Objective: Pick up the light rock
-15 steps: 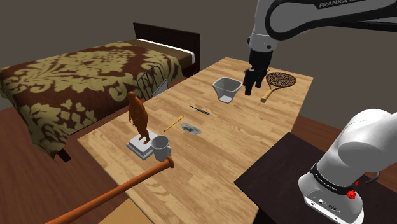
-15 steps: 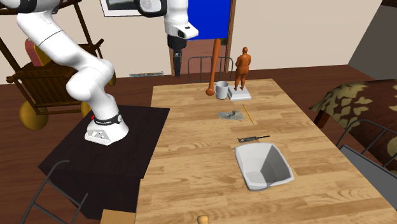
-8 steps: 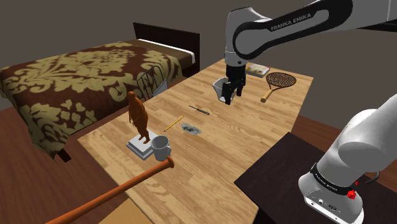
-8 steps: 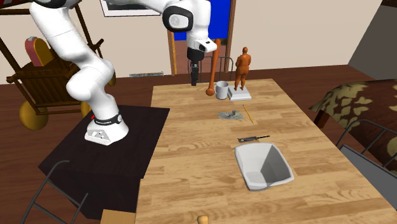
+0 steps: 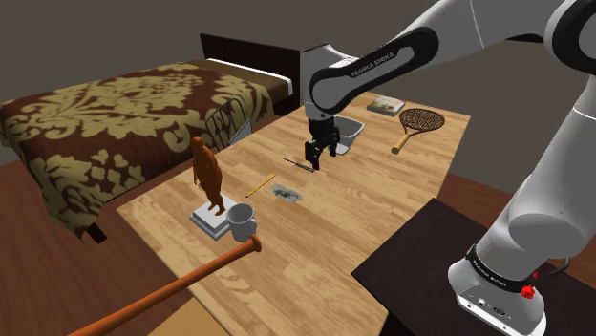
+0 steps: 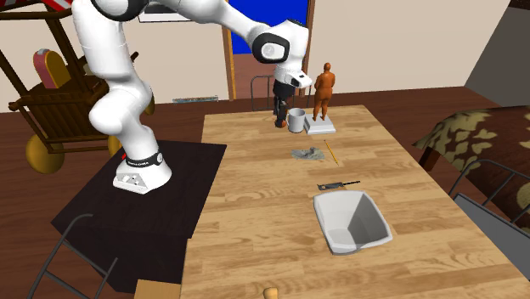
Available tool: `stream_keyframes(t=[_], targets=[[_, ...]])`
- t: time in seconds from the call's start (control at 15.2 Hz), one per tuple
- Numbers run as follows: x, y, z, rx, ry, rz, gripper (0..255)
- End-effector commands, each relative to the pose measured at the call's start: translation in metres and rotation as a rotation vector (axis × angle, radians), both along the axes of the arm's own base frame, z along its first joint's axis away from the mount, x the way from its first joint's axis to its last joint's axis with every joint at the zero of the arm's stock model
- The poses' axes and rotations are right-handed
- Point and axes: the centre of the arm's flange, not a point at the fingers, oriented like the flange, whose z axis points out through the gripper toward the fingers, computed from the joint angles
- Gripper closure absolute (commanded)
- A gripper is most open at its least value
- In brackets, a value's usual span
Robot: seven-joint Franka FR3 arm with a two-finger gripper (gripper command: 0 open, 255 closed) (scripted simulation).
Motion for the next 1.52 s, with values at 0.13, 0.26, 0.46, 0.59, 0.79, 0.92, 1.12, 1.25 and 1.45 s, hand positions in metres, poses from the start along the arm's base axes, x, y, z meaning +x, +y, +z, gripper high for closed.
stream_keyframes(t=[0.13,0.26,0.46,0.59,0.79,0.92,1.12,1.25,1.45], targets=[[0.038,0.021,-0.04,-0.027,0.027,0.004,0],[0.056,0.03,-0.061,-0.04,0.04,0.007,0],[0.082,0.045,-0.092,-0.06,0.06,0.011,0],[0.099,0.054,-0.113,-0.074,0.074,0.013,0],[0.124,0.067,-0.145,-0.094,0.094,0.017,0],[0.14,0.076,-0.167,-0.107,0.107,0.019,0],[0.146,0.079,-0.186,-0.112,0.112,0.02,0],[0.146,0.079,-0.197,-0.112,0.112,0.02,0],[0.146,0.079,-0.213,-0.112,0.112,0.02,0]])
